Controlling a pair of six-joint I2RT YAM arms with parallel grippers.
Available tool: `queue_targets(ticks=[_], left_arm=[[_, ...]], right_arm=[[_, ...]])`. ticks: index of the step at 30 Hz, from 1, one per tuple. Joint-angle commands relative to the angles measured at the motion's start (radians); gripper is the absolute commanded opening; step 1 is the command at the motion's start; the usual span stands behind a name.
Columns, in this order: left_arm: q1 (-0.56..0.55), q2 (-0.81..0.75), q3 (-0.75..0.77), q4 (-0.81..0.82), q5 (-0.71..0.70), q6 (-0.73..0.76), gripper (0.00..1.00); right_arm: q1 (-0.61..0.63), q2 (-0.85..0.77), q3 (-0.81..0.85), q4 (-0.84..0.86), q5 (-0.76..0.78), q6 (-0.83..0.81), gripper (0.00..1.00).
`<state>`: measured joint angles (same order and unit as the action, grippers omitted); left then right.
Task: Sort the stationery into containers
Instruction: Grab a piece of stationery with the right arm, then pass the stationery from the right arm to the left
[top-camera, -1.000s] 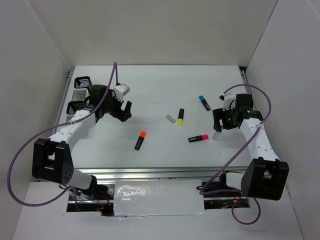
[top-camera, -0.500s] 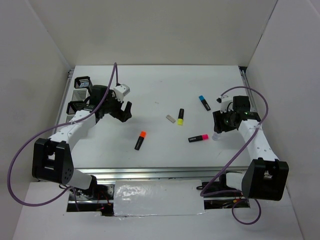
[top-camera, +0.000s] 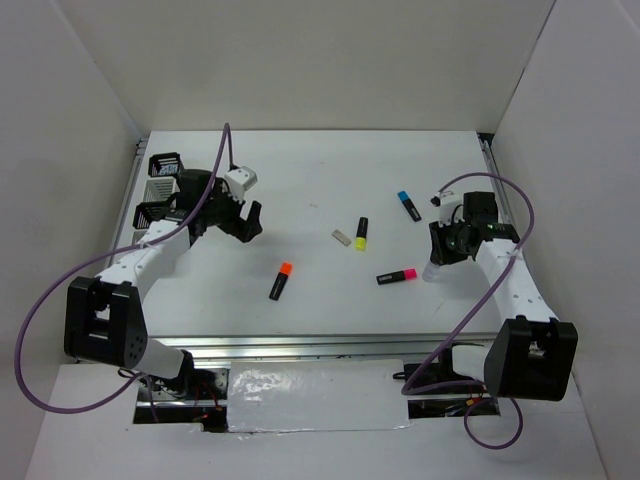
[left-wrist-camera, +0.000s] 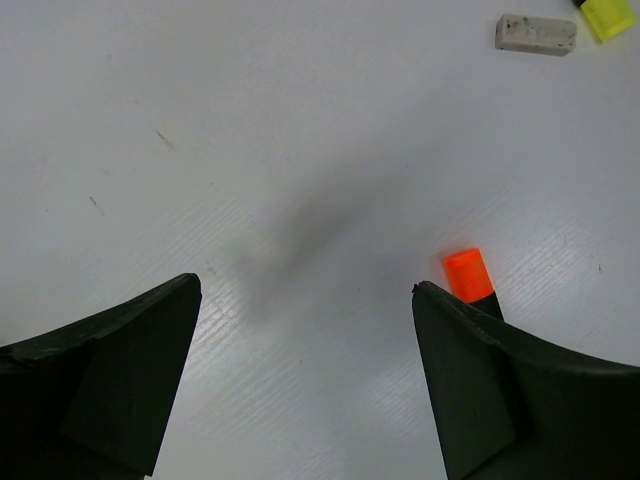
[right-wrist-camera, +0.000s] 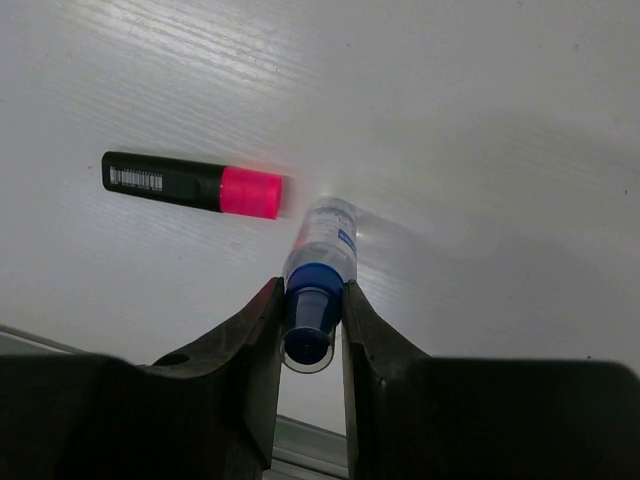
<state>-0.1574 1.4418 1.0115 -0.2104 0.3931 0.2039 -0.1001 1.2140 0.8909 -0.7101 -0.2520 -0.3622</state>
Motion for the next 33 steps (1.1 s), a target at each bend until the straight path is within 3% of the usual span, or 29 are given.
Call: queue_targets(ticks=[1, 3, 12, 20, 24, 33], left_arm=[[0.013, -0.017, 0.004, 0.048, 0.053, -0.017, 0.99], [0.022, -0.02, -0.002, 0.062, 0.084, -0.02, 0.99], [0.038, -0.064, -0.042, 0.15, 0.327, -0.023, 0.99], [-0.123, -0.043, 0.039, 0.259, 0.458, -0.087, 0.88], [-0.256, -0.061, 0.05, 0.29, 0.385, -0.049, 0.85], [-0.415, -0.106, -0.047, 0.499, 0.139, -0.124, 0.81]], right_arm=[[0.016, -0.002, 0.032, -0.012, -0.013, -0.006, 0.05], [0.022, -0.001, 0.051, -0.014, -0.02, -0.004, 0.0], [0.094, 0.031, 0.256, -0.092, -0.124, -0.055, 0.0], [0.281, 0.128, 0.463, -0.173, -0.167, -0.066, 0.0], [0.403, 0.185, 0.517, -0.19, -0.168, -0.025, 0.0], [0.526, 0.286, 0.612, -0.121, -0.184, 0.206, 0.0]])
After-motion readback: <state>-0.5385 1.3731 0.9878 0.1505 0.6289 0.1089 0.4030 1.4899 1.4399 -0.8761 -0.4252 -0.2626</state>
